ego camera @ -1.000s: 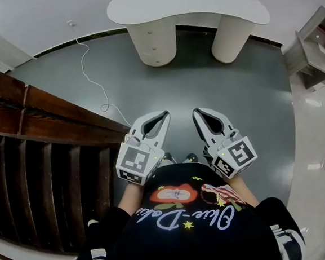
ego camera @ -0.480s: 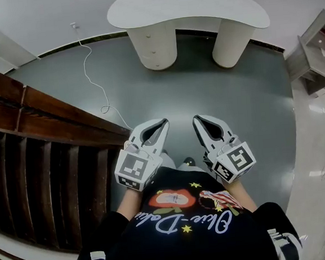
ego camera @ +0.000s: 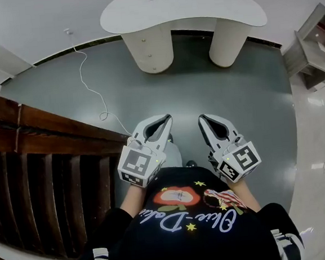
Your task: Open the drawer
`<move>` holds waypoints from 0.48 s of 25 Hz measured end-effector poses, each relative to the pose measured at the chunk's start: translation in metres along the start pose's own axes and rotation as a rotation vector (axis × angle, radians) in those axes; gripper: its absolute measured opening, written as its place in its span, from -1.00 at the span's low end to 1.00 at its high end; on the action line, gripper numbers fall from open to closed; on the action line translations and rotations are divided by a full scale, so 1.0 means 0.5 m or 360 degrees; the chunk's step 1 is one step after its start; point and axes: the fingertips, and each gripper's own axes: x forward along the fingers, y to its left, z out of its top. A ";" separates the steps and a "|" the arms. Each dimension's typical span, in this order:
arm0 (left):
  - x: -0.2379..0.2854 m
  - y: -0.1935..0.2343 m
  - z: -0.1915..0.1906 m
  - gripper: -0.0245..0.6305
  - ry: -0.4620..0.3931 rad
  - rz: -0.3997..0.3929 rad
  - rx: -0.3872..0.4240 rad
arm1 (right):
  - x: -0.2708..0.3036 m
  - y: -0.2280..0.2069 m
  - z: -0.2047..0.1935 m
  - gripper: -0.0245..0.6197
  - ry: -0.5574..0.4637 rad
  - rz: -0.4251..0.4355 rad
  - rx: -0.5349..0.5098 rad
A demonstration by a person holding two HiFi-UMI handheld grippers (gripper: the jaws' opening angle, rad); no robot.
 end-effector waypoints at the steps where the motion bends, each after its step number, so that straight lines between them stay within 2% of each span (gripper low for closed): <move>1: 0.011 0.011 0.004 -0.91 -0.0006 -0.0010 -0.0001 | 0.010 -0.009 0.004 -0.92 0.0002 -0.0010 0.0001; 12: 0.111 0.185 0.021 -0.91 -0.0024 -0.0111 -0.0022 | 0.179 -0.086 0.026 -0.92 0.0041 -0.0098 0.0026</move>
